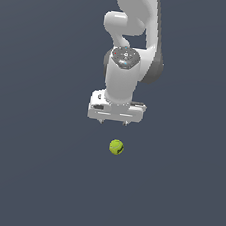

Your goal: Pick up the object and move it to a goal position.

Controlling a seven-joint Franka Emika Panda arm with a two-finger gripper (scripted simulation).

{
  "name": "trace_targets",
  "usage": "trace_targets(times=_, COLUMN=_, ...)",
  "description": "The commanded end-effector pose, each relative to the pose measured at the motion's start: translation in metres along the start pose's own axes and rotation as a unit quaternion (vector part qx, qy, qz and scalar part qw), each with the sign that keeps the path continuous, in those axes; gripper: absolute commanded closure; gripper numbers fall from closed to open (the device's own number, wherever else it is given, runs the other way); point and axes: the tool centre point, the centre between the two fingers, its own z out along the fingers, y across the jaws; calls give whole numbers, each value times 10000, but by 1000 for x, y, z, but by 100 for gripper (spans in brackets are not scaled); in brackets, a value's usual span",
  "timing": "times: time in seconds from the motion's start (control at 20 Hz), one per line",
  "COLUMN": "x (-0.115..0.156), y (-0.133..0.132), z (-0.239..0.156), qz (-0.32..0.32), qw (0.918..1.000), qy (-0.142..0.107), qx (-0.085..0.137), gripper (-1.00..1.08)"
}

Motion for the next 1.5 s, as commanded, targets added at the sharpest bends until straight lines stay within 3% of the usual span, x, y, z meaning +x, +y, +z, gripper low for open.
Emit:
trace_targets(times=0.0, x=5, y=-2, z=7, qz=-139, qw=9999, qy=3, qx=0, gripper=-92)
trace_targets(times=0.7, x=45, y=-24, z=66, qz=-1262, qw=9920, qy=77, qx=58, gripper=-92)
trace_targets(times=1.45, x=48, y=-27, z=99, qz=-1378, qw=9904, qy=84, qx=70, gripper=-92)
